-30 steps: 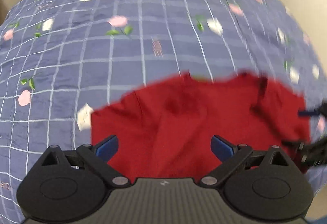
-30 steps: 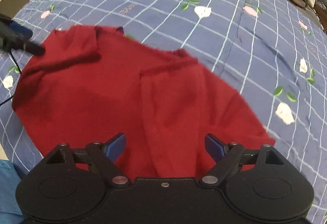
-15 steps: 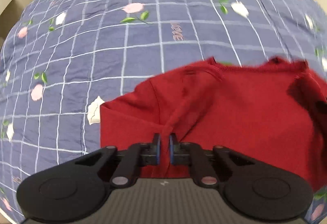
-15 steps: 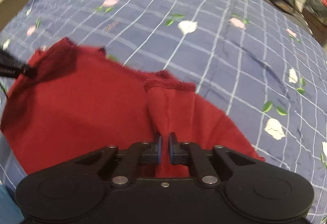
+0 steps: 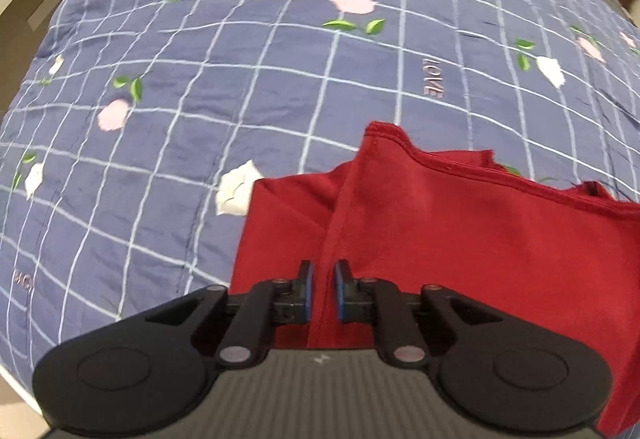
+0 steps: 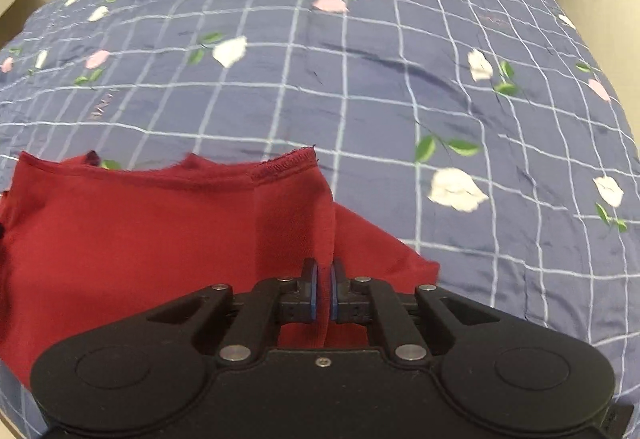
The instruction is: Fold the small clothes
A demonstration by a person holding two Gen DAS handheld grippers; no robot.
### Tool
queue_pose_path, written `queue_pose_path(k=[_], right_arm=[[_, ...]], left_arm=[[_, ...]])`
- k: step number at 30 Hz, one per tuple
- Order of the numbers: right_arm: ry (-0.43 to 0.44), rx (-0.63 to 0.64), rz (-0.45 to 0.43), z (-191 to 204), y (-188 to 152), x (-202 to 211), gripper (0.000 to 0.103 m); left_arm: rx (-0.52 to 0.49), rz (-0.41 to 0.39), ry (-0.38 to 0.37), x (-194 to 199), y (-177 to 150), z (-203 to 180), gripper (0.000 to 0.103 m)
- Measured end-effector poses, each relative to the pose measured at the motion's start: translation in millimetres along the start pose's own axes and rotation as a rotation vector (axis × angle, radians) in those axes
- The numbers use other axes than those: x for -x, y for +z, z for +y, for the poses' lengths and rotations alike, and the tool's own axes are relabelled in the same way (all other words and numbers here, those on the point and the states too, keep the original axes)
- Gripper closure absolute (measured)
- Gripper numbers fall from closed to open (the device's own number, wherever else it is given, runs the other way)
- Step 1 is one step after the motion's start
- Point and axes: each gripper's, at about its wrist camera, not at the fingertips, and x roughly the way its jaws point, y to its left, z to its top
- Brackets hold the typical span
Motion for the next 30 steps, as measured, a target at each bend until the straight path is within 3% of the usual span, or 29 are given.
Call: queue_pose_path(k=[2,4,8,10,14,20,30], right_arm=[[-0.027,-0.006,0.01,-0.8,-2.4,-2.8,0.089],[-0.046,-0.02,0.019,-3.8,-3.4,-3.8,0.08],[-0.073,-0.031,0.008,-8.8,-4.8,1.4,0.059],[-0.097,-0.022,-0.003,-8.3,-7.5,7.3,0.047],[-0.115,-0.041,-0.03,-8.7,-17.0,25.1,0.024],[-0.086,-0.085,-0.118,1.7,-44.3,78.1,0.004],[0.002,-0.191,-0.164,37.1,-133.5,156.6,0.001]], left_arm=[[0.015,0.0,0.022,2.1,-0.7,3.4,0.072],[0.025,-0.01,0.041,6.9,-2.5,7.6,0.042],[0.019,-0.033,0.073,21.6,-9.0,13.2,0.031],[0.019,-0.042,0.093,30.6,-13.9,16.0,0.018],[0.027,-0.078,0.12,54.2,-29.5,21.1,0.01],[0.042,-0.118,0.107,94.6,-62.5,26.9,0.003],[0.002,-0.22,0.074,186.0,-147.2,30.1,0.001]])
